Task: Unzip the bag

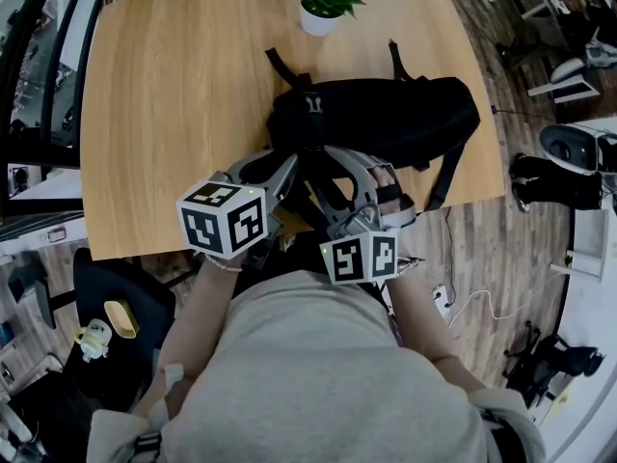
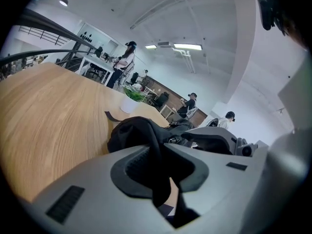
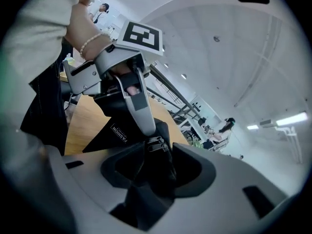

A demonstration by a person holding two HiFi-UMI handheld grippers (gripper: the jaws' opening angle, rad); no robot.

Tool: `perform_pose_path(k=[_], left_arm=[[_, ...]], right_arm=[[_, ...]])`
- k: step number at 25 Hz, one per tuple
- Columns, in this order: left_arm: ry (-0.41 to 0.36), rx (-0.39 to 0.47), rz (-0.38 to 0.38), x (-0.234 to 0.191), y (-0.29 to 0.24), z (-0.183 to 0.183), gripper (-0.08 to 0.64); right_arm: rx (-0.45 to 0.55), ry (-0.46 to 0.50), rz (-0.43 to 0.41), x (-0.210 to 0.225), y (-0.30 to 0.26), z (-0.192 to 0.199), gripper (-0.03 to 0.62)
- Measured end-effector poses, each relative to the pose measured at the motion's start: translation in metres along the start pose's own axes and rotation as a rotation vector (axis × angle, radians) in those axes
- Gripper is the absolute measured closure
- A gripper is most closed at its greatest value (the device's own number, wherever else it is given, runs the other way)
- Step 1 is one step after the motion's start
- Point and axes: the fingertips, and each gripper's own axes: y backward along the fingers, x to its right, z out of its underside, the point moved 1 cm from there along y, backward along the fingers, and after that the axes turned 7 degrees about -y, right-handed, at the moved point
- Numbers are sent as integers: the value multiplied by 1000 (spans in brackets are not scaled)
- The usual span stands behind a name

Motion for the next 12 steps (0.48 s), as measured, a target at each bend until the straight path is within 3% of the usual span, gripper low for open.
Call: perform_pose_path(k=[12], left_arm=[[32,12,2,-2,0,1,483]], right_arm=[[-20,121,24,-3,-14,3,415]])
